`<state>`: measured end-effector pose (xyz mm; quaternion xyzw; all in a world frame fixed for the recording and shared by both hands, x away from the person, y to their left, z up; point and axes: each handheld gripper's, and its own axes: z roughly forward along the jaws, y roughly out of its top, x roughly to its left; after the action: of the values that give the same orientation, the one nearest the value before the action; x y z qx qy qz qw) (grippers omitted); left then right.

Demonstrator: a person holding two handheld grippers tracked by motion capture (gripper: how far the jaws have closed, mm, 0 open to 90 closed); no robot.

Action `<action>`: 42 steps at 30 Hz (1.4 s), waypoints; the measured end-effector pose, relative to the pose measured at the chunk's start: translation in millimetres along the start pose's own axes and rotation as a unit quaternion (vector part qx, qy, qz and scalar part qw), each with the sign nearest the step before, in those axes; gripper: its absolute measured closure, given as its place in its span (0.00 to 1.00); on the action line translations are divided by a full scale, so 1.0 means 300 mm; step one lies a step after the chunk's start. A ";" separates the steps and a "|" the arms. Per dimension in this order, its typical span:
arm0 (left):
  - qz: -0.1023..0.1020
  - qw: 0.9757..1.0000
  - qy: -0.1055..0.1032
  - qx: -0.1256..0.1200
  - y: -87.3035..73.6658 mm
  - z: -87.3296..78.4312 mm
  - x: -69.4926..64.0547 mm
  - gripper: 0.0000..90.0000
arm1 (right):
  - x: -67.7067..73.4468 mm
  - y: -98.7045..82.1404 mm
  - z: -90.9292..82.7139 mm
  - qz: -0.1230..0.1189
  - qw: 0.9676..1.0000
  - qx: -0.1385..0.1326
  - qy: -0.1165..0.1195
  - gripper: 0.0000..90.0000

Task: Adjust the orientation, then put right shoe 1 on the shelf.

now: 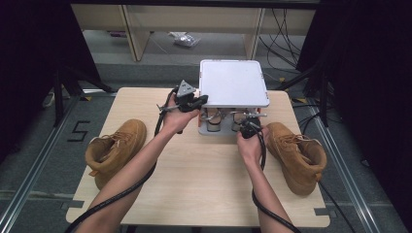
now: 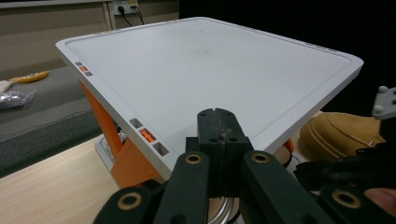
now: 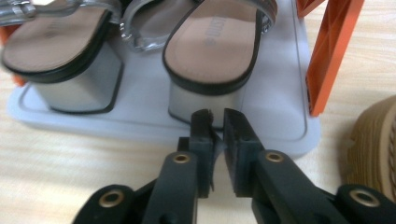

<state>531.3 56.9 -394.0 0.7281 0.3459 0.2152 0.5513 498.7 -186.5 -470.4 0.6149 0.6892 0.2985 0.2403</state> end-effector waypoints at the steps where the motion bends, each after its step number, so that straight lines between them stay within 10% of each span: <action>1: 0.000 1.000 0.000 0.001 0.001 0.000 0.000 1.00 | -0.004 -0.006 -0.016 -0.008 1.000 -0.003 0.002 0.87; 11: -0.009 1.000 0.001 0.005 0.017 -0.093 0.000 0.88 | -0.003 -0.090 -0.136 -0.044 0.998 -0.018 0.039 0.64; 28: -0.061 0.997 0.039 0.013 -0.076 -0.574 0.105 0.72 | -0.014 -0.228 -0.248 -0.028 0.996 -0.038 0.070 0.55; 42: -0.084 0.993 0.088 0.000 -0.122 -0.795 0.196 0.70 | -0.003 -0.255 -0.257 -0.029 0.997 -0.032 0.071 0.52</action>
<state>395.1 262.0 -361.4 0.6748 0.4527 0.2314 0.5350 391.0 -201.4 -470.1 0.5641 0.7122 0.3557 0.2191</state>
